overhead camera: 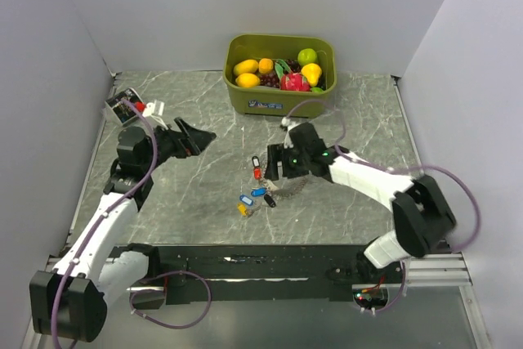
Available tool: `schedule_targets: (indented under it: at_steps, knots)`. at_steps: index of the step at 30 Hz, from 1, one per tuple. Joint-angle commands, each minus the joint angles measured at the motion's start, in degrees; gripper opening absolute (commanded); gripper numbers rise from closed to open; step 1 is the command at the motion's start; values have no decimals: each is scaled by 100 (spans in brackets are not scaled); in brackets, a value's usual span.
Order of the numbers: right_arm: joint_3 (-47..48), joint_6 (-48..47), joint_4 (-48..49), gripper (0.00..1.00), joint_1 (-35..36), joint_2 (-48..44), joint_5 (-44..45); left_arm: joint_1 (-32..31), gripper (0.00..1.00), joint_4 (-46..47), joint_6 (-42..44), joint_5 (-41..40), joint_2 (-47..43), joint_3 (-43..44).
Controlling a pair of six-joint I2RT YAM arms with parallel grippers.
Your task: Put the keys on the keyring
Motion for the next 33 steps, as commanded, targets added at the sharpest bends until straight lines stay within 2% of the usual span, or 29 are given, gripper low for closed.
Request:
schedule_targets:
  at_steps: [1, 7, 12, 16, 23, 29, 33]
  knots:
    - [27, -66, 7, 86, -66, -993, 536, -510, 96, -194, 78, -359, 165, -29]
    - [-719, -190, 24, 86, -584, -1696, 397, -1336, 96, -229, -63, -719, 1122, 163]
    - [-1422, -67, 41, 86, -1216, -2119, -77, -2012, 97, -476, -19, -1019, 2396, 611]
    - [-1695, 30, 59, 85, -1638, -2189, -192, -2356, 98, -397, -159, -1036, 3265, 954]
    - [-2012, 329, 419, 85, -1666, -2101, -562, -2638, 100, -475, -212, -1413, 4032, 1332]
    - [-2258, 654, 814, 88, -1666, -2005, -807, -2647, 90, -406, -203, -1459, 4498, 1570]
    - [-2495, 874, 1148, 88, -1666, -1917, -948, -2647, 77, -204, -335, -1379, 4727, 1570]
